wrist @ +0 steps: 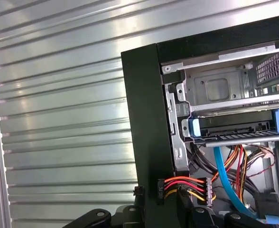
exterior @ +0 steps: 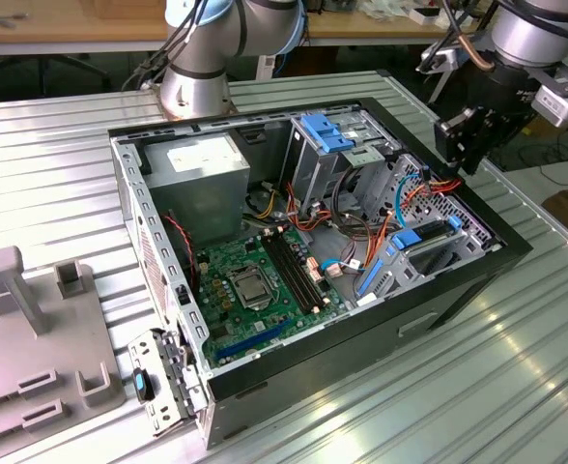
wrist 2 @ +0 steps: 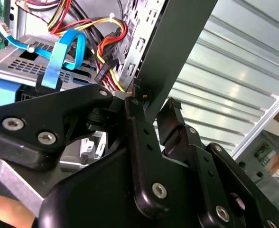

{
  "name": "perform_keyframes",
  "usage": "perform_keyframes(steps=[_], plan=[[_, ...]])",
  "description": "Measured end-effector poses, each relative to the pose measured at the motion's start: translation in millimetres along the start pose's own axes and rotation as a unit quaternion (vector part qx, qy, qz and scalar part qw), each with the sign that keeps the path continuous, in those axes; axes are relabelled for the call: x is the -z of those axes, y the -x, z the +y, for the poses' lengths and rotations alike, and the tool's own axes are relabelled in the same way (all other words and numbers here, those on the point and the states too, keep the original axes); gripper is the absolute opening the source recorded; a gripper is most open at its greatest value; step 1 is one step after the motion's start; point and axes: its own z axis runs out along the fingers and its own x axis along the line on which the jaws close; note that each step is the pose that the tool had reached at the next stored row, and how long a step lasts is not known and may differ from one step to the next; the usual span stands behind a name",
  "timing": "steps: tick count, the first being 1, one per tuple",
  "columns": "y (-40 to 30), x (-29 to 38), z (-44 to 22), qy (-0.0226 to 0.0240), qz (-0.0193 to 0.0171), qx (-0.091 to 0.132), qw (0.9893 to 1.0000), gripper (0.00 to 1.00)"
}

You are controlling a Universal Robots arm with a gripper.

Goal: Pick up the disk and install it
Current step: 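Insert the first disk wire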

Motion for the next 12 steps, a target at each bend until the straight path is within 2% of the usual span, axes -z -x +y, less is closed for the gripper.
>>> perform_keyframes(steps=[3, 7, 10, 12], plan=[[0.0, -0.5, 0.4, 0.0004, 0.0001, -0.001, 1.0, 0.39], [0.4, -2.7, 1.6, 0.0033, 0.0004, -0.014, 0.9999, 0.39], [-0.3, -3.2, 7.1, 0.0032, 0.0004, -0.014, 0.9999, 0.39], [-0.4, -3.2, 8.0, 0.0033, 0.0004, -0.014, 0.9999, 0.39]])
